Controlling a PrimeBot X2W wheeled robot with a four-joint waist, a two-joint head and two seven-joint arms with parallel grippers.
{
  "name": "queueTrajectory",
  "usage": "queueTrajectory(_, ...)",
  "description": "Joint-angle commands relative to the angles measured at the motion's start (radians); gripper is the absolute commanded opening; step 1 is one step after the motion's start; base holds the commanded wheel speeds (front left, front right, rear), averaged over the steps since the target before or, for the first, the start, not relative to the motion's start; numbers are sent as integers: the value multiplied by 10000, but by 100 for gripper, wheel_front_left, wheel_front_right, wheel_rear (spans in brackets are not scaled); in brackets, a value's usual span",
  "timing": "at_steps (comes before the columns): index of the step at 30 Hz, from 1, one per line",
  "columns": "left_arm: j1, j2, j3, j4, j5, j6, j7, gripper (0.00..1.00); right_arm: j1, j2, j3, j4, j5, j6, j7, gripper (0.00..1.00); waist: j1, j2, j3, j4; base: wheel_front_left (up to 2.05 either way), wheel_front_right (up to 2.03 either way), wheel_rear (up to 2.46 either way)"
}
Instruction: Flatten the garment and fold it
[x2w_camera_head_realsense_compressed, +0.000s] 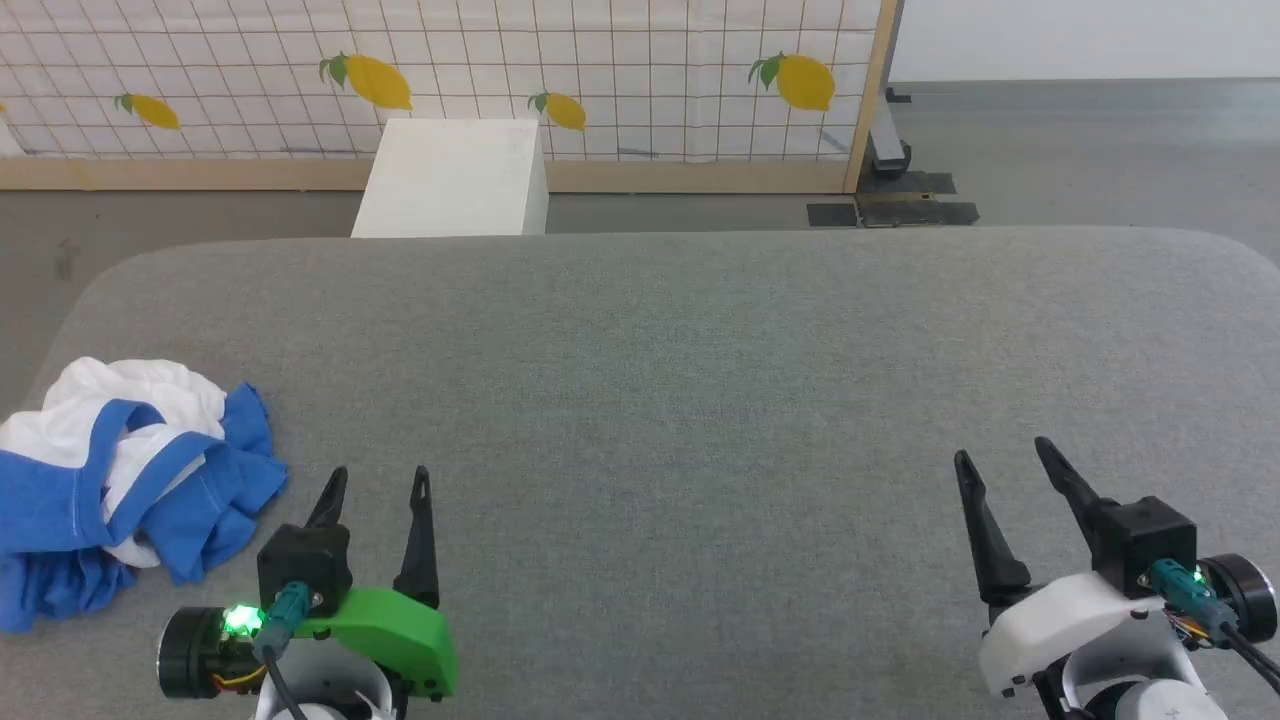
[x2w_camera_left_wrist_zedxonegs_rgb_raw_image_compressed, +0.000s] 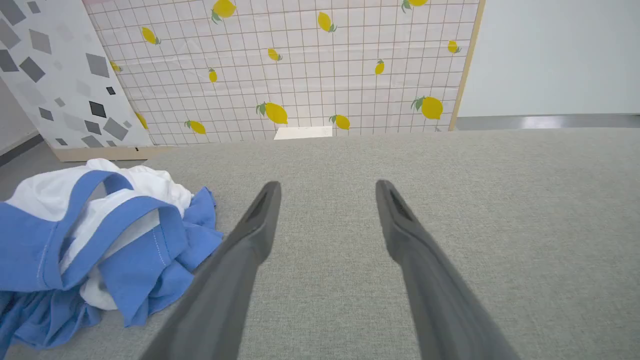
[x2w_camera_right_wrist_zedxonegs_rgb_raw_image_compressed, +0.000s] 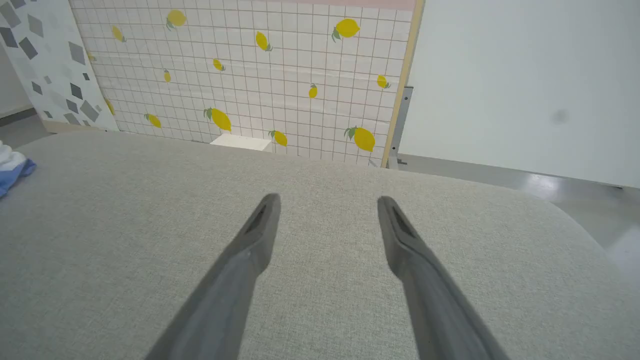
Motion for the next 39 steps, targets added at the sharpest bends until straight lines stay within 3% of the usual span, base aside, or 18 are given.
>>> queueTrajectory(1,48,-4,-37,-28,-10,52,-104,100,51,2,-98,46,101,-1,-111,100,0,0,0,-2,0,0,0)
queueTrajectory(17,133,-12,-178,-86,-142,213,-472,100,92,6,-604,114,215,-4,-493,100,0,0,32,183,0,0,0)
queueTrajectory(39,273,-22,-457,-126,-436,480,-963,100,98,11,-482,85,204,-8,-1004,100,0,0,152,1692,0,0,0)
